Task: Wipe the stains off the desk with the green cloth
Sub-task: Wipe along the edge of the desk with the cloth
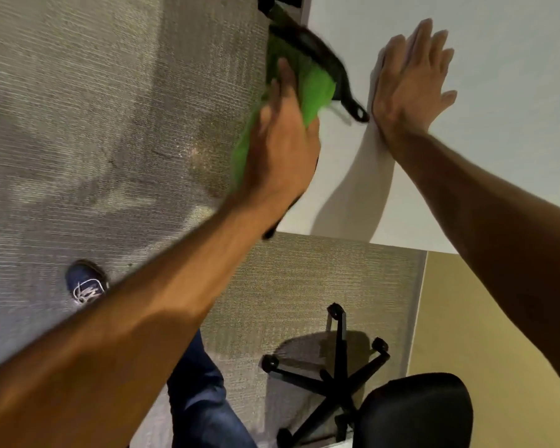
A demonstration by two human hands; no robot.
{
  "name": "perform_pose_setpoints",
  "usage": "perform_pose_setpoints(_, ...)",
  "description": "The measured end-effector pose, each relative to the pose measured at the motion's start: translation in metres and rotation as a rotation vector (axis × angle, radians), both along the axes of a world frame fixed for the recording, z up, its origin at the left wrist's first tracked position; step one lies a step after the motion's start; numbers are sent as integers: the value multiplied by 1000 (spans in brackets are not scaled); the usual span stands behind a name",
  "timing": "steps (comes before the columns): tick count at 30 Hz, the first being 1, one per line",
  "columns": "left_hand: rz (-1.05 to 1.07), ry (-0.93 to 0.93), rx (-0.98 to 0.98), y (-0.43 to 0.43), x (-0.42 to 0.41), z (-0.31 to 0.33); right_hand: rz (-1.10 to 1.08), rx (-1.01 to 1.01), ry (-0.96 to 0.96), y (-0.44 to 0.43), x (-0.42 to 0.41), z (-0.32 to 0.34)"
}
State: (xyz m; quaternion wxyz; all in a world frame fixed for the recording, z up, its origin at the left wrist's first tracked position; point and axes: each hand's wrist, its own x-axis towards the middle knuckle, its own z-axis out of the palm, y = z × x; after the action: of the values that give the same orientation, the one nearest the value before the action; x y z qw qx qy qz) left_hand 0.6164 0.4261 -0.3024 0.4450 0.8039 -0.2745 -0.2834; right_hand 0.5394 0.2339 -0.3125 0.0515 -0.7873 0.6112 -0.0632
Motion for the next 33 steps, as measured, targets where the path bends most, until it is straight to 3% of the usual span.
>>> perform_pose_setpoints(4, -50, 104, 40, 66, -43, 4, 18, 37, -18, 2, -1, 2)
perform_pose_setpoints(9, -43, 65, 87, 76, -53, 8, 18, 11, -7, 2, 1, 3)
perform_pose_setpoints(18, -66, -21, 85, 25, -19, 10, 26, -9, 17, 1, -1, -1)
perform_pose_setpoints(25, -17, -102, 51, -69, 41, 7, 28, -21, 23, 2, 1, 3)
perform_pose_setpoints(33, -2, -164, 69, -73, 41, -1, 53, 7, 38, 2, 0, 6)
